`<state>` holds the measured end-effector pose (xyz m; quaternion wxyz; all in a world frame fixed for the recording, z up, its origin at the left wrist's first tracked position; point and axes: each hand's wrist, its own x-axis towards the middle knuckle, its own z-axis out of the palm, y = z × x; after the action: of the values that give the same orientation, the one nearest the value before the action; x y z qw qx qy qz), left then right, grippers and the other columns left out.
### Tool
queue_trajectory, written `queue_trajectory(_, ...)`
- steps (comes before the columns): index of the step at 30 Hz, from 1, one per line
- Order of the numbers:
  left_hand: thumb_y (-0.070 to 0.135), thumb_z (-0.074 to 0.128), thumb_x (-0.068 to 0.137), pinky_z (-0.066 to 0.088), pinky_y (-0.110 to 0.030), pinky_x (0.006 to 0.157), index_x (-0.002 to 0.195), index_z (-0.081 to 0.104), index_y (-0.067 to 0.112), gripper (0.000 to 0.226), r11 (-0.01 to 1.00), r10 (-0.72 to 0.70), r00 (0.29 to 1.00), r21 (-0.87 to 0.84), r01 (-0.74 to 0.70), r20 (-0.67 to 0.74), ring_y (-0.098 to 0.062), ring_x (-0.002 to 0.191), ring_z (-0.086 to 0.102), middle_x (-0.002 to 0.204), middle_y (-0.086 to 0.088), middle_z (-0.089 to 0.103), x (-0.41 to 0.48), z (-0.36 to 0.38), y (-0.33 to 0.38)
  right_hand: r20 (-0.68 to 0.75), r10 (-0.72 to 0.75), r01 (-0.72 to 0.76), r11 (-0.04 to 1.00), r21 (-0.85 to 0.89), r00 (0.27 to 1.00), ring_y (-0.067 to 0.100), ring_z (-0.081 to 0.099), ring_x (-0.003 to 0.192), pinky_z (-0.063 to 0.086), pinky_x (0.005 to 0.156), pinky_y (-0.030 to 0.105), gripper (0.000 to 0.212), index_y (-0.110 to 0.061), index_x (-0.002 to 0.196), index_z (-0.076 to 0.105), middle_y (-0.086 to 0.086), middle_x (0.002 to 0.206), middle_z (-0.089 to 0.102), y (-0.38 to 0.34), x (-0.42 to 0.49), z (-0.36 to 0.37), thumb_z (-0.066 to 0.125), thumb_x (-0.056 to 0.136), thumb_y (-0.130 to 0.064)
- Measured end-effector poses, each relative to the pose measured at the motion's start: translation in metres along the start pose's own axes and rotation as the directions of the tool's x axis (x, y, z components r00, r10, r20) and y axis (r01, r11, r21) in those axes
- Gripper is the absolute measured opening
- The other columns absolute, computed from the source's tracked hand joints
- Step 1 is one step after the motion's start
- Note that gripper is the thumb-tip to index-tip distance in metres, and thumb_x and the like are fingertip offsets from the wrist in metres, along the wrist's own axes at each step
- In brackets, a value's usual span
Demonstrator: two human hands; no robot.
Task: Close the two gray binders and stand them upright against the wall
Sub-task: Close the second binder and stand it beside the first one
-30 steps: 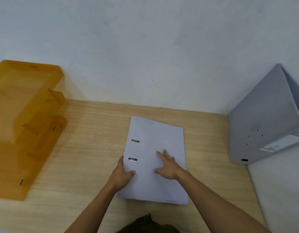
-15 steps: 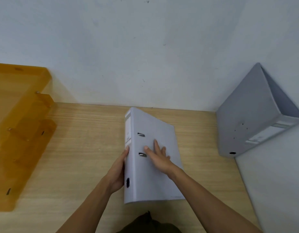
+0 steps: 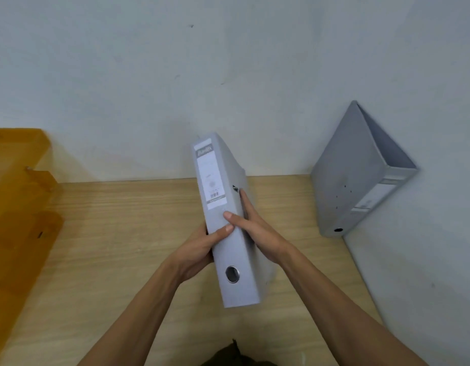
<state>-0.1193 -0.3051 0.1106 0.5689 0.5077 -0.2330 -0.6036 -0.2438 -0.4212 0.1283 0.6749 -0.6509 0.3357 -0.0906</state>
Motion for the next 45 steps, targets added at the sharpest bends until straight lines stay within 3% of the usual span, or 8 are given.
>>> queue_trajectory(4, 0.010, 0.084, 0.080, 0.062, -0.047, 0.087, 0.136, 0.057, 0.029, 0.065, 0.976, 0.088, 0.994, 0.192, -0.098, 0.062, -0.026, 0.115, 0.071, 0.127, -0.004, 0.073, 0.010, 0.018, 0.005, -0.021, -0.149, 0.149, 0.989, -0.013, 0.989, -0.015, 0.049, 0.126, 0.045, 0.100, 0.016, 0.103, -0.039, 0.157, 0.019, -0.023, 0.144, 0.046, -0.015, -0.012, -0.028, 0.081, 0.076, -0.034)
queue_trajectory(11, -0.011, 0.078, 0.075, 0.061, -0.036, 0.089, 0.141, 0.050, 0.013, 0.075, 0.895, 0.164, 0.985, 0.413, -0.169, 0.048, -0.020, 0.116, 0.069, 0.128, -0.005, 0.070, 0.032, 0.054, -0.023, -0.136, -0.188, 0.177, 0.980, -0.087, 0.973, 0.003, 0.045, 0.139, 0.040, 0.115, 0.042, 0.096, -0.034, 0.155, 0.032, -0.013, 0.153, 0.047, 0.005, -0.057, -0.065, 0.084, 0.075, -0.018)
queue_trajectory(18, -0.015, 0.077, 0.074, 0.058, -0.041, 0.097, 0.145, 0.043, 0.004, 0.081, 0.852, 0.095, 0.987, 0.501, -0.149, 0.132, -0.028, 0.125, 0.062, 0.134, -0.014, 0.063, 0.054, 0.091, -0.050, -0.211, -0.124, 0.105, 0.990, -0.099, 0.970, 0.005, 0.055, 0.129, 0.055, 0.096, 0.027, 0.090, -0.032, 0.149, 0.042, -0.012, 0.140, 0.060, 0.044, -0.088, -0.099, 0.074, 0.070, -0.001)
queue_trajectory(23, -0.008, 0.081, 0.074, 0.056, -0.023, 0.095, 0.160, 0.012, 0.014, 0.113, 0.818, 0.047, 0.986, 0.561, -0.129, 0.158, 0.000, 0.126, 0.057, 0.150, 0.001, 0.048, 0.064, 0.122, -0.055, -0.317, -0.069, 0.051, 0.997, -0.065, 0.946, 0.004, 0.065, 0.113, 0.056, 0.081, 0.020, 0.074, -0.047, 0.120, 0.060, -0.018, 0.117, 0.072, 0.063, -0.102, -0.121, 0.061, 0.063, 0.000)
queue_trajectory(26, -0.004, 0.082, 0.075, 0.043, -0.041, 0.115, 0.161, -0.011, 0.028, 0.130, 0.807, 0.033, 0.982, 0.575, -0.137, 0.188, -0.013, 0.146, 0.039, 0.166, 0.005, 0.025, 0.071, 0.141, -0.053, -0.359, -0.052, 0.035, 0.998, -0.055, 0.932, 0.000, 0.066, 0.109, 0.056, 0.084, 0.023, 0.073, -0.053, 0.114, 0.061, -0.023, 0.114, 0.072, 0.071, -0.109, -0.134, 0.060, 0.063, -0.001)
queue_trajectory(35, -0.009, 0.076, 0.080, 0.039, -0.027, 0.112, 0.161, -0.011, 0.026, 0.124, 0.794, 0.029, 0.980, 0.591, -0.143, 0.197, -0.017, 0.149, 0.032, 0.167, 0.003, 0.022, 0.093, 0.181, -0.052, -0.374, -0.053, 0.017, 0.995, -0.099, 0.926, -0.007, 0.065, 0.105, 0.052, 0.078, 0.015, 0.071, -0.065, 0.106, 0.062, -0.028, 0.110, 0.071, 0.069, -0.114, -0.172, 0.056, 0.066, -0.005)
queue_trajectory(39, -0.010, 0.074, 0.081, 0.048, -0.008, 0.093, 0.161, -0.009, 0.027, 0.122, 0.806, 0.019, 0.982, 0.578, -0.127, 0.188, -0.017, 0.147, 0.036, 0.166, 0.002, 0.024, 0.102, 0.191, -0.051, -0.425, -0.062, 0.017, 0.994, -0.110, 0.903, 0.003, 0.067, 0.107, 0.054, 0.081, 0.021, 0.050, -0.044, 0.107, 0.066, -0.015, 0.110, 0.074, 0.077, -0.111, -0.183, 0.057, 0.065, -0.018)
queue_trajectory(45, -0.004, 0.078, 0.080, 0.044, -0.045, 0.114, 0.161, -0.010, 0.033, 0.124, 0.800, -0.002, 0.992, 0.596, -0.075, 0.127, -0.020, 0.144, 0.037, 0.164, 0.001, 0.030, 0.119, 0.200, -0.049, -0.481, -0.022, 0.015, 1.000, -0.019, 0.876, 0.011, 0.069, 0.107, 0.053, 0.079, 0.023, 0.043, -0.034, 0.109, 0.066, -0.012, 0.109, 0.074, 0.087, -0.103, -0.196, 0.064, 0.067, -0.023)
